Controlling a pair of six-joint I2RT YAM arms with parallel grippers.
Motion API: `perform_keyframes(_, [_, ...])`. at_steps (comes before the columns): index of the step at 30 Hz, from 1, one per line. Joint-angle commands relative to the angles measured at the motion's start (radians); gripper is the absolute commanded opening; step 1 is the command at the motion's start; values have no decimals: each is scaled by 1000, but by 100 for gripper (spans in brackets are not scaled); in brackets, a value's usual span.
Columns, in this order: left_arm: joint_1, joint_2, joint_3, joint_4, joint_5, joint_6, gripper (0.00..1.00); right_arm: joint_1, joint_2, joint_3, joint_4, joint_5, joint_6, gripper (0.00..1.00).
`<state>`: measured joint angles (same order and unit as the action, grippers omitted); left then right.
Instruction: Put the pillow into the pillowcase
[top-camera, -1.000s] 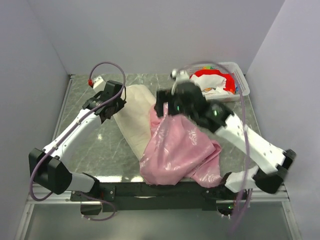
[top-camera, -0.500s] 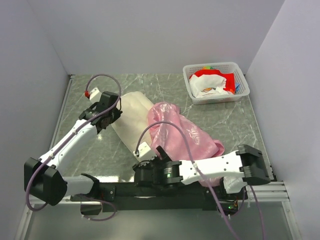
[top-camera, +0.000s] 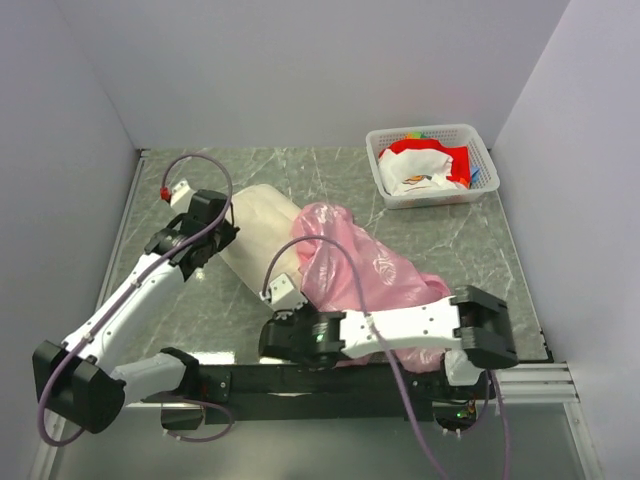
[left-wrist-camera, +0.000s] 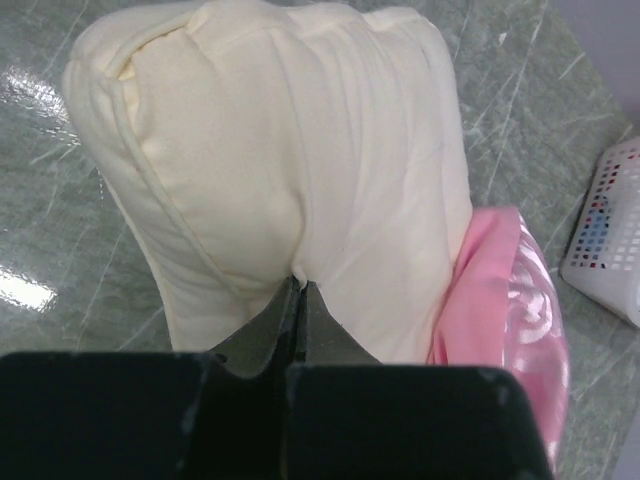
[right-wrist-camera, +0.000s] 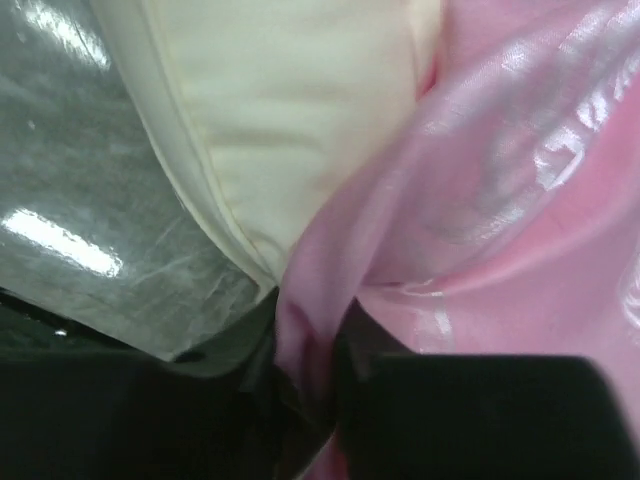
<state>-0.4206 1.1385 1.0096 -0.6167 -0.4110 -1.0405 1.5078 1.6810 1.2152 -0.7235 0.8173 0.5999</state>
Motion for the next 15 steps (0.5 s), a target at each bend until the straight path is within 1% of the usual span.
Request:
perform_keyframes(1, [-10,-104,21,-1,-15,22,1,-115,-272,-39,127,-130,-177,8])
perform_keyframes(2, [-23,-130,24,-18,-26,40,1,-145,-318,-36,139,-171,-202,0])
perform_keyframes(3, [-30,-144,36,-28,-52,49,1,-171,-364,-34,166,-276,-227,0])
perform_keyframes(4, [-38,-158,44,-41,-67,54,1,-234,-451,-33,180,-318,-276,0])
perform_keyframes(5, [-59,-183,52,-66,-87,68,1,-266,-487,-16,193,-370,-294,0])
perform_keyframes(6, [-69,-193,61,-69,-101,79,1,-300,-516,0,196,-462,-325,0])
perform_keyframes(7, [-78,-201,64,-66,-98,97,1,-380,-552,39,191,-510,-337,0])
perform_keyframes(9, [-99,-218,90,-94,-107,118,1,-447,-566,85,173,-556,-373,0])
perform_keyframes(10, [-110,-224,96,-88,-104,137,1,-477,-560,128,165,-636,-391,0])
perform_keyframes(11, [-124,-235,107,-81,-98,170,1,-532,-551,147,154,-673,-408,0])
perform_keyframes(12, [-129,-240,112,-69,-88,187,6,-558,-523,167,148,-714,-434,0])
perform_keyframes(13, [-130,-243,115,-58,-54,209,14,-581,-505,193,144,-772,-442,0])
perform_keyframes(14, [-132,-249,121,-48,-39,246,26,-633,-489,199,148,-805,-449,0])
perform_keyframes(15, [-133,-252,122,-20,-29,263,50,-664,-472,201,159,-848,-453,0])
